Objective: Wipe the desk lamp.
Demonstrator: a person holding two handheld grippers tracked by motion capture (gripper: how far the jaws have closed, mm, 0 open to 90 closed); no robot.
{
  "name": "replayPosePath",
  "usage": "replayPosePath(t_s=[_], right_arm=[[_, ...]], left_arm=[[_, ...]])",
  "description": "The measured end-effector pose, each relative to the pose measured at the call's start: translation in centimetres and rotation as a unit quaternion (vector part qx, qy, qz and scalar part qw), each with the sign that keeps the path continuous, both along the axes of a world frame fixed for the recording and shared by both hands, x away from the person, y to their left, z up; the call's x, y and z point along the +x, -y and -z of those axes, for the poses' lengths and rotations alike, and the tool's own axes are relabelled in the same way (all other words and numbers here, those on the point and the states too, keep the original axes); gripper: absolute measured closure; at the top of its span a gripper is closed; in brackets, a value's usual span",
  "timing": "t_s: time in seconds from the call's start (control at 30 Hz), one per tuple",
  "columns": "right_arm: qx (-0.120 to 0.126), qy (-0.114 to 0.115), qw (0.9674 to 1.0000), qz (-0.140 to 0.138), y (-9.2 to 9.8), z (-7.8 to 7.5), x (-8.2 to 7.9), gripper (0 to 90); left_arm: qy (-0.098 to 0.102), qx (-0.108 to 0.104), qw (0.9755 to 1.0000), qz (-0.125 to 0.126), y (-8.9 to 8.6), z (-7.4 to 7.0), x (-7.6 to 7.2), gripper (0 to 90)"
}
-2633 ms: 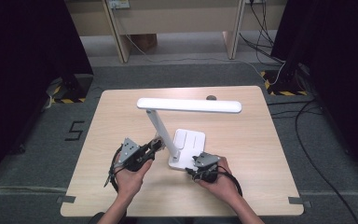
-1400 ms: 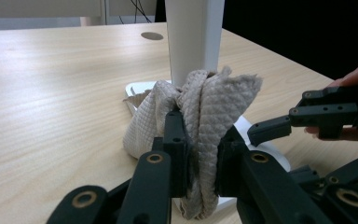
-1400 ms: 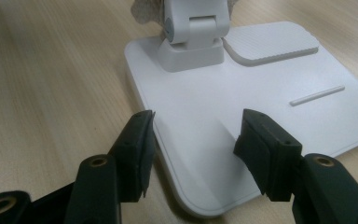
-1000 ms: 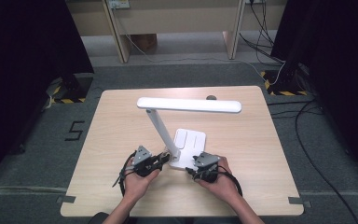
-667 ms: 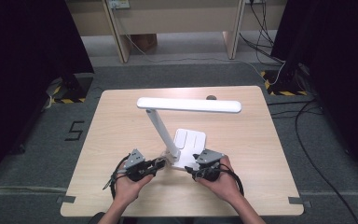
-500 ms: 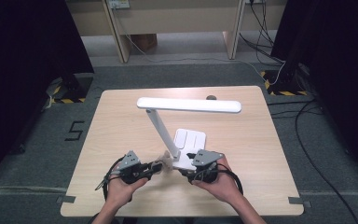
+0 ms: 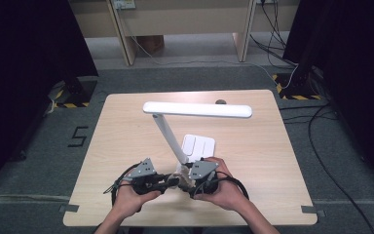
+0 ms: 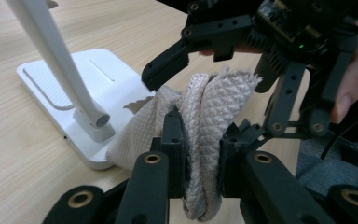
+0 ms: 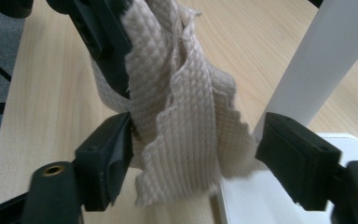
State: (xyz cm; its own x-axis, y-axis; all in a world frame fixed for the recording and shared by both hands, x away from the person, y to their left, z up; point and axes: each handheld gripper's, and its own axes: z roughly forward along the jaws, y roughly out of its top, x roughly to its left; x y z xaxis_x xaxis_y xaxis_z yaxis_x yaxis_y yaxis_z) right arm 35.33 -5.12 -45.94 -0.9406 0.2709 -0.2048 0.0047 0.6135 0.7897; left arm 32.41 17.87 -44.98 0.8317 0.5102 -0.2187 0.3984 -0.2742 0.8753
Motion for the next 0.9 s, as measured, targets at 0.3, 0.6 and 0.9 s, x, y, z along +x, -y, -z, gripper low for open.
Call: replayPosePath(t_s=[0.3,0.6,0.9], right_arm=[[0.017,-0.009,0.9998,0.003,0.7,-0.52,-0.4,74.7],[0.019,-0.008,0.9997,0.011,0.8,-0.83,-0.31,63.4],[0.012,0.015,0.9998,0.008,0.54,-0.88,-0.22,39.6]], left_arm=[[0.003,-0.008,0.9999,-0.015,-0.54,-0.03,0.36,79.0],[-0.001,-0.011,0.9998,-0.016,-0.43,-0.1,0.55,79.9],[-0.006,-0.012,0.9998,-0.014,0.29,-0.52,0.58,80.3]])
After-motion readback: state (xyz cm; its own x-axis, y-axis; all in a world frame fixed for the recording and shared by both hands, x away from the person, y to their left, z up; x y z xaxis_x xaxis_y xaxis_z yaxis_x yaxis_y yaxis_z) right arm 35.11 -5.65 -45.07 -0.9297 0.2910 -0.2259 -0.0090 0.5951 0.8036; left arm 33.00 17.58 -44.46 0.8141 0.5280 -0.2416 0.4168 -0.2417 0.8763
